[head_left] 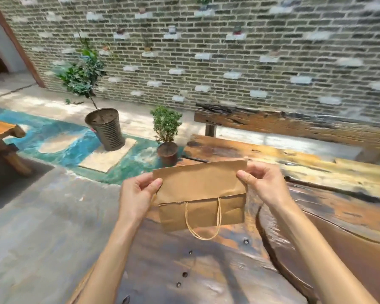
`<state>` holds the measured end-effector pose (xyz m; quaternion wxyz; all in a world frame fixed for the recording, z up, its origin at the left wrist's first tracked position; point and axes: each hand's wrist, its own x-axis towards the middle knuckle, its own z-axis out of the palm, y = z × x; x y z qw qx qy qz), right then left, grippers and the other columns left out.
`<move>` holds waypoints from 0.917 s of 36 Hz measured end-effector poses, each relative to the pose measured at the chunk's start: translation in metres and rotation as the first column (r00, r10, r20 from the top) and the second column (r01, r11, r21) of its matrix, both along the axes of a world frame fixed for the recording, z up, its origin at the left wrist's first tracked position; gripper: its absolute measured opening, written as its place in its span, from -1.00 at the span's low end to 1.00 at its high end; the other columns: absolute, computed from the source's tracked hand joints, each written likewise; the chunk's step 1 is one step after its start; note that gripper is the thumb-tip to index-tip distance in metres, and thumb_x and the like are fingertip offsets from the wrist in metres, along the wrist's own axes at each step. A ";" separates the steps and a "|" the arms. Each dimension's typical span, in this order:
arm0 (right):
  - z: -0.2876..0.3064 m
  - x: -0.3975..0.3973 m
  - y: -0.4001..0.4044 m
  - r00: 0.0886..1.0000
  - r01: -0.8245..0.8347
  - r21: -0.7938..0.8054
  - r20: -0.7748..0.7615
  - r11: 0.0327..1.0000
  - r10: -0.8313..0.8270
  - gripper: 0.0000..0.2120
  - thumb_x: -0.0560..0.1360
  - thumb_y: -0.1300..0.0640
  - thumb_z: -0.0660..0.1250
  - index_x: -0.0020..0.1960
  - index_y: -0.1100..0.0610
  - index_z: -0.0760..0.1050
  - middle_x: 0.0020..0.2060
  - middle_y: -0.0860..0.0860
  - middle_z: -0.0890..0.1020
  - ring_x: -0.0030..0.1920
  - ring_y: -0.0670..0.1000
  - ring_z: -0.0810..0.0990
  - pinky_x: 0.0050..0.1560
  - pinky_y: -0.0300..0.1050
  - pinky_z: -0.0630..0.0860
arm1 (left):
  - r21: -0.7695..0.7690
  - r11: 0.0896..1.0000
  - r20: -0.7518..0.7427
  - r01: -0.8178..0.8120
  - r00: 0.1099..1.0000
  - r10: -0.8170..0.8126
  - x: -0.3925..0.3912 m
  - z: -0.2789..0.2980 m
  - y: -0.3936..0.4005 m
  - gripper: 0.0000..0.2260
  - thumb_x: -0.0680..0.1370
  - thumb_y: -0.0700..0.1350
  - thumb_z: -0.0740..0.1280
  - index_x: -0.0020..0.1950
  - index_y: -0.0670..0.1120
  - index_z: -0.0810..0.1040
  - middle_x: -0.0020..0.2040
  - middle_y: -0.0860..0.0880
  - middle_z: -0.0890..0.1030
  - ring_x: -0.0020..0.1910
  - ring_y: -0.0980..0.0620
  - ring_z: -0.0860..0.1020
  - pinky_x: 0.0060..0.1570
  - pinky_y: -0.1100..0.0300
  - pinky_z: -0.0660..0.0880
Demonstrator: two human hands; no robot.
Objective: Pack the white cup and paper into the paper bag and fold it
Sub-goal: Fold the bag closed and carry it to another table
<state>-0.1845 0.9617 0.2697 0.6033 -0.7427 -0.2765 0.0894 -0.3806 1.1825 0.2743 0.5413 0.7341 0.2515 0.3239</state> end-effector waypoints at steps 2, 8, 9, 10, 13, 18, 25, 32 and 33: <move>-0.010 -0.004 0.000 0.997 0.053 -0.025 -0.051 0.998 -0.054 -0.79 0.44 0.24 0.50 -0.29 0.12 0.51 -0.39 -0.10 0.50 -0.36 -0.18 0.43 -0.25 -0.28 0.38 | -0.009 0.999 -0.021 0.052 0.998 -0.052 0.012 -0.010 0.014 -0.73 0.49 -0.36 0.41 -0.33 -0.05 0.60 -0.44 0.18 0.59 -0.38 0.30 0.49 -0.27 0.38 0.45; -0.037 -0.021 -0.016 0.978 0.168 -0.170 -0.093 0.971 -0.185 -0.76 0.40 0.14 0.54 -0.36 0.09 0.53 -0.48 -0.17 0.53 -0.41 -0.27 0.44 -0.26 -0.37 0.37 | 0.010 0.974 -0.086 0.225 0.971 -0.223 0.039 -0.046 0.032 -0.54 0.48 -0.38 0.41 -0.48 0.00 0.34 -0.61 0.17 0.33 -0.54 0.27 0.30 -0.48 0.44 0.20; -0.039 -0.024 -0.019 0.977 0.177 -0.215 -0.080 0.960 -0.198 -0.76 0.41 0.10 0.54 -0.35 0.13 0.55 -0.47 -0.13 0.54 -0.40 -0.25 0.45 -0.27 -0.37 0.36 | 0.009 0.967 -0.117 0.255 0.961 -0.252 0.042 -0.055 0.035 -0.55 0.47 -0.34 0.44 -0.49 -0.02 0.33 -0.59 0.14 0.30 -0.52 0.24 0.26 -0.48 0.40 0.16; -0.044 -0.026 -0.022 0.975 0.191 -0.242 -0.070 0.951 -0.213 -0.75 0.42 0.10 0.53 -0.36 0.15 0.56 -0.46 -0.08 0.55 -0.39 -0.23 0.45 -0.26 -0.33 0.36 | -0.001 0.960 -0.146 0.279 0.950 -0.276 0.044 -0.064 0.037 -0.55 0.45 -0.31 0.47 -0.49 -0.02 0.32 -0.57 0.13 0.29 -0.50 0.22 0.23 -0.47 0.35 0.14; -0.064 -0.033 -0.025 0.960 0.245 -0.278 -0.063 0.929 -0.272 -0.65 0.42 0.16 0.52 -0.49 0.03 0.50 -0.54 -0.13 0.48 -0.46 -0.23 0.39 -0.33 -0.32 0.31 | -0.061 0.951 -0.251 0.303 0.917 -0.309 0.051 -0.092 0.036 -0.53 0.42 -0.27 0.50 -0.51 -0.02 0.29 -0.56 0.11 0.25 -0.50 0.19 0.21 -0.47 0.32 0.13; -0.113 -0.036 -0.028 0.946 0.259 -0.387 -0.083 0.885 -0.313 -0.75 0.41 0.17 0.52 -0.41 0.14 0.58 -0.50 -0.09 0.60 -0.40 -0.26 0.45 -0.29 -0.32 0.40 | -0.129 0.948 -0.362 0.289 0.877 -0.317 0.059 -0.137 0.030 -0.55 0.42 -0.27 0.50 -0.46 -0.02 0.28 -0.51 0.14 0.23 -0.49 0.18 0.21 -0.40 0.25 0.17; -0.183 -0.031 -0.029 0.897 0.265 -0.495 -0.189 0.827 -0.400 -0.94 0.41 0.21 0.52 -0.23 0.17 0.68 -0.29 0.01 0.73 -0.22 -0.08 0.65 -0.07 -0.27 0.54 | -0.221 0.954 -0.505 0.204 0.813 -0.291 0.072 -0.188 0.015 -0.90 0.45 -0.25 0.49 -0.08 -0.28 0.70 -0.28 0.04 0.62 -0.26 0.12 0.53 -0.09 0.22 0.46; -0.234 -0.030 -0.032 0.859 0.247 -0.549 -0.257 0.798 -0.443 -0.92 0.45 0.23 0.49 -0.11 0.06 0.66 -0.26 -0.04 0.71 -0.21 -0.12 0.64 -0.10 -0.27 0.51 | -0.252 0.929 -0.582 0.272 0.724 -0.371 0.083 -0.241 0.015 -0.64 0.46 -0.26 0.48 -0.39 -0.05 0.36 -0.41 0.08 0.36 -0.39 0.15 0.32 -0.28 0.23 0.30; -0.239 -0.034 -0.033 0.856 0.236 -0.561 -0.266 0.794 -0.443 -0.89 0.46 0.22 0.48 -0.12 0.03 0.64 -0.26 -0.04 0.70 -0.20 -0.10 0.64 -0.09 -0.21 0.53 | -0.267 0.924 -0.592 0.275 0.710 -0.382 0.080 -0.248 0.017 -0.61 0.46 -0.26 0.48 -0.42 -0.05 0.33 -0.42 0.11 0.33 -0.40 0.16 0.32 -0.28 0.23 0.31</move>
